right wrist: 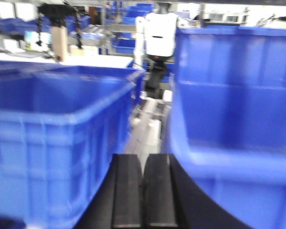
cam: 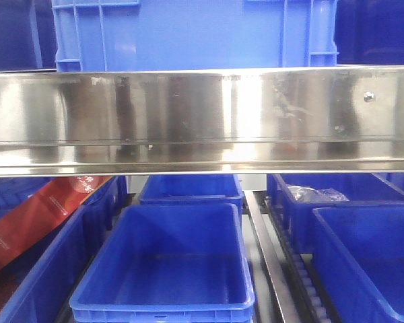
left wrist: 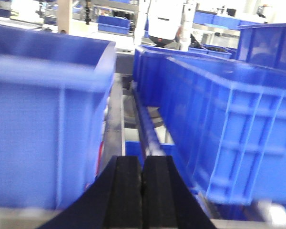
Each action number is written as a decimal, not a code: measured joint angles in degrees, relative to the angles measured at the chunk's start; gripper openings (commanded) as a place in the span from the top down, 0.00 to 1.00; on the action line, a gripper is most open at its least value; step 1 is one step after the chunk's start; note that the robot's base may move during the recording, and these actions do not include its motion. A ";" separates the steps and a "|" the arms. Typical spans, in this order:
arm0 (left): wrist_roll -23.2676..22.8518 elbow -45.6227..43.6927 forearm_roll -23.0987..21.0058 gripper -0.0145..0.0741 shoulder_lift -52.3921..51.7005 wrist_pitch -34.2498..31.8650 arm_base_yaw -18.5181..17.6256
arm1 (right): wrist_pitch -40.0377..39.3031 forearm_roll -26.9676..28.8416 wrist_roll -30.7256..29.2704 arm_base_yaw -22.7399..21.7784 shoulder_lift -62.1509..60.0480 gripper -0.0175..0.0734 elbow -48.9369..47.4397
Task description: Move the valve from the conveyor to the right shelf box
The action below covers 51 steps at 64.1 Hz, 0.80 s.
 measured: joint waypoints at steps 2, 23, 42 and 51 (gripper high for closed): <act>0.12 0.95 0.00 0.96 -1.05 0.00 0.04 | 0.00 -0.85 0.00 -0.41 -1.49 0.99 1.74; 0.12 4.28 0.00 0.96 -7.60 -0.20 0.16 | -1.90 -1.78 0.00 -2.60 -11.94 0.99 8.79; 0.23 4.28 0.00 0.96 -7.60 -0.42 0.16 | -2.00 -1.78 0.00 -2.60 -12.46 0.99 8.79; 0.23 4.28 0.00 0.96 -7.60 -0.42 0.16 | -2.00 -1.78 0.00 -2.60 -12.46 0.99 8.79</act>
